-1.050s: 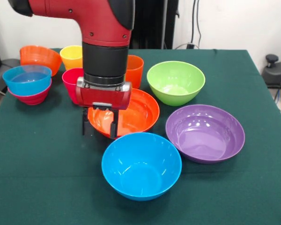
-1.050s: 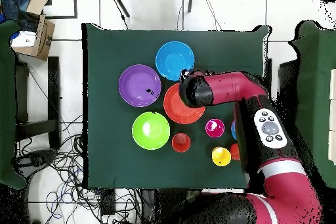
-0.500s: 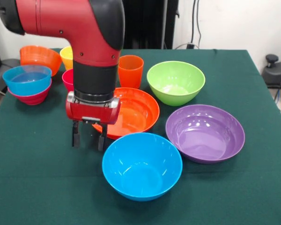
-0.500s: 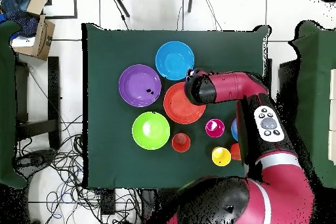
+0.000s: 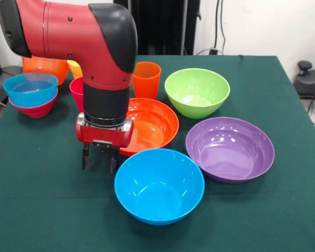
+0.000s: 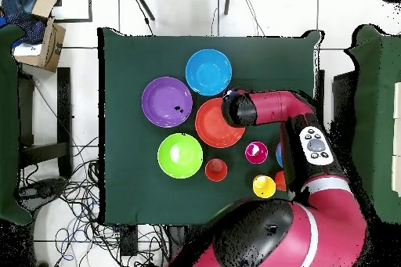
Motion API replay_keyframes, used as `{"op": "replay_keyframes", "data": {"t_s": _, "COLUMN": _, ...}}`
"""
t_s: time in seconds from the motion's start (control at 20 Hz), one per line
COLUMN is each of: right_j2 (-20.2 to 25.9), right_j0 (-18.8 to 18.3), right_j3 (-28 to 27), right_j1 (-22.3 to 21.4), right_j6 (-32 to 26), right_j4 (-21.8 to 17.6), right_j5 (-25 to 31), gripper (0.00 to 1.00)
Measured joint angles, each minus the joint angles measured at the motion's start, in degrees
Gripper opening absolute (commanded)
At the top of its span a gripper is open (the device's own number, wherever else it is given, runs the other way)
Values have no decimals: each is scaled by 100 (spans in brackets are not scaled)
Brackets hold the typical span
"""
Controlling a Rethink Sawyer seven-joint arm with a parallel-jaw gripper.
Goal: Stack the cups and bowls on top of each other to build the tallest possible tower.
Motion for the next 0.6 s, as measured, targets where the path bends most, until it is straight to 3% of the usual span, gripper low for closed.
{"op": "replay_keyframes", "data": {"t_s": 0.2, "right_j2": 38, "right_j0": -73, "right_j3": 165, "right_j1": -81, "right_j6": 0, "right_j4": 0, "right_j5": -1, "gripper": 100}}
{"op": "replay_keyframes", "data": {"t_s": 0.6, "right_j2": 397, "right_j0": -656, "right_j3": 1232, "right_j1": -816, "right_j6": 0, "right_j4": 0, "right_j5": 0, "gripper": 100}}
